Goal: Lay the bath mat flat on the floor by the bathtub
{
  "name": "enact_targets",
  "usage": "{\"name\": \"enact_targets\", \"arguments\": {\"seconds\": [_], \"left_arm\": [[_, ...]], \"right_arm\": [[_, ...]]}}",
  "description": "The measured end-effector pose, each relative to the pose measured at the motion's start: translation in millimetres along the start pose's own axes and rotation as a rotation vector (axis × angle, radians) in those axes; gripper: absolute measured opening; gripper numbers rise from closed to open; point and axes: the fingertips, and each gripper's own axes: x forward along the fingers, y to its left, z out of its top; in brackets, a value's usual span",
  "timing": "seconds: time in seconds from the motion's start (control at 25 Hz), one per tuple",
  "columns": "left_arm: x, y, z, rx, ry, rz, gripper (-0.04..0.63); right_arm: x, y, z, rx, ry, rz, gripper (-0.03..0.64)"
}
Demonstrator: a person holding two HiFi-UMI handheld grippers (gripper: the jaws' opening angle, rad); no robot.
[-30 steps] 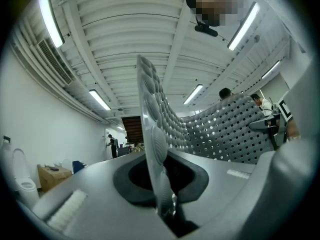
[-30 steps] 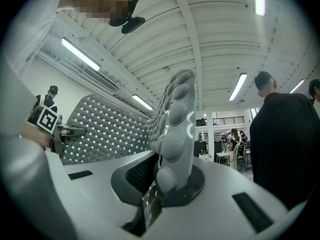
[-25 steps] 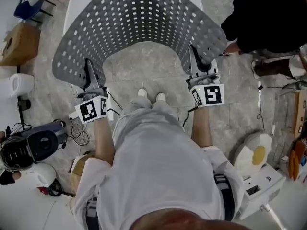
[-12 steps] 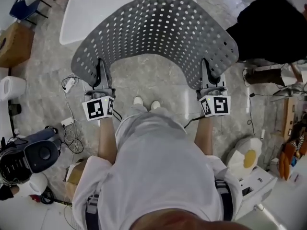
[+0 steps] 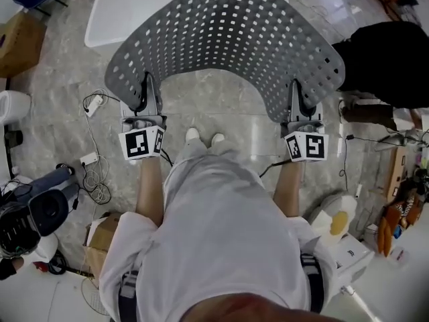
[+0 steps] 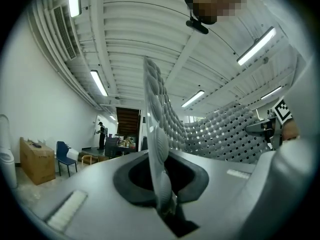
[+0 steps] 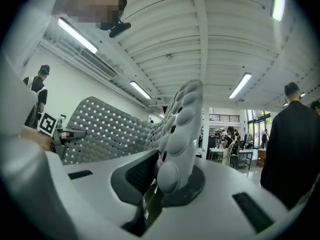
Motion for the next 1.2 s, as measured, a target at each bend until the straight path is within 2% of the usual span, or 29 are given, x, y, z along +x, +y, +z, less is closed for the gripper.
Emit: {"name": "enact_targets", "arguments": {"seconds": [0.2,0.48,0.72,1.0,1.2], "left_arm": [[15.2,1.2,-11.0,0.008,0.038,-0.004,0.020],[49.0,-7.7,-51.4,0.084,0.151,-0.016,0.021],[73.3,-13.4,-104.0,0.146,0.202,-0.024,0.020],[93.1,-18.8,-176.2,0.147,0.245,-0.049,0.020],[101.7,-16.7,-241.1,0.152,0.254,-0.040,0.020]], "right_arm": [[19.4,-10.0,-19.0,0.025,0.019,0.014,0.021],[53.8,-33.4,-70.7,0.068,0.082,0.057,0.021],[84.3,-43.3,-120.2,0.100,0.121,0.096,0.021],[106.2,-47.2,-186.8,0.112,0.148,0.122,0.021],[111.2,-52.7,-250.9,0.104,0.152,0.126,0.021]]}}
